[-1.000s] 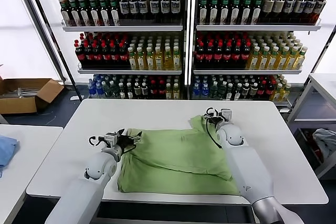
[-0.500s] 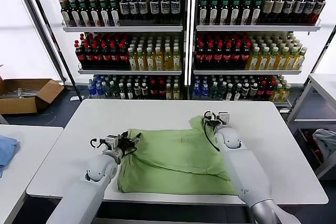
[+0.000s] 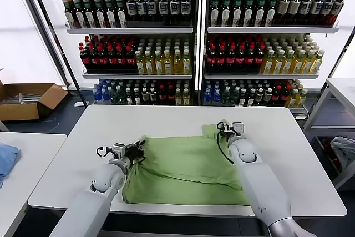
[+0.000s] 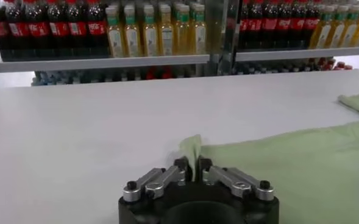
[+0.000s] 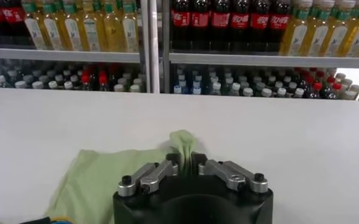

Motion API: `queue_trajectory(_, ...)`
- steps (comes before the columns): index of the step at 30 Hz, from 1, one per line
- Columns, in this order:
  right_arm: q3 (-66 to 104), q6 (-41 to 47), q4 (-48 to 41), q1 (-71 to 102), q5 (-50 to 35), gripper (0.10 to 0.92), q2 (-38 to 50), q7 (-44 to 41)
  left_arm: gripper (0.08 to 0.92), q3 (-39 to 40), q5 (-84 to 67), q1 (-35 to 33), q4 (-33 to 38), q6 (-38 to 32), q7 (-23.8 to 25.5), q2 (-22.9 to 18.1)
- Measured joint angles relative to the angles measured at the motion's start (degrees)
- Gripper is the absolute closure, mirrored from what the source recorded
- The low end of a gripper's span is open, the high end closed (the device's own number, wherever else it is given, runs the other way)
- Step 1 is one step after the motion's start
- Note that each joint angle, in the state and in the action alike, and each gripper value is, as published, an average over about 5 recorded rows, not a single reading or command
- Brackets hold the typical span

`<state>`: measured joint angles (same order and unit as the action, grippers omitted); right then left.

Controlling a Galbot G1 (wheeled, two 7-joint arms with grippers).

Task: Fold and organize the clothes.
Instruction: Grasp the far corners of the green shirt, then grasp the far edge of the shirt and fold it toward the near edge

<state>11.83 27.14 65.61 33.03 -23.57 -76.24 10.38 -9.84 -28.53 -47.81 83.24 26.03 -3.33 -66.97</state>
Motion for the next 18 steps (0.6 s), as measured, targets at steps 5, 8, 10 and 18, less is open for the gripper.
queue_trajectory(5, 0.96, -1.05, 1.79, 0.86, -0.97, 0.92, 0.09, -0.27, 0.912, -0.41, 0.02, -0.48, 0.52, -1.8, 0.2, -0.03)
queue_trajectory(8, 1.69, -1.81, 3.14, 1.42, -1.76, 0.92, 0.31, -0.4, 0.912, -0.59, 0.25, -0.74, 0.97, -3.11, 0.45, -0.04)
queue_trajectory(10, 2.14, -2.14, 4.19, 1.85, -2.27, 0.92, 0.48, -0.39, 0.912, -0.62, 0.41, -0.94, 1.38, -4.08, 0.67, -0.03)
queue_trajectory(18, 4.19, -2.12, 10.67, 4.65, -4.2, 0.92, 0.87, 0.79, 0.912, -0.89, 0.78, -2.17, 3.95, -7.0, 1.57, 0.33)
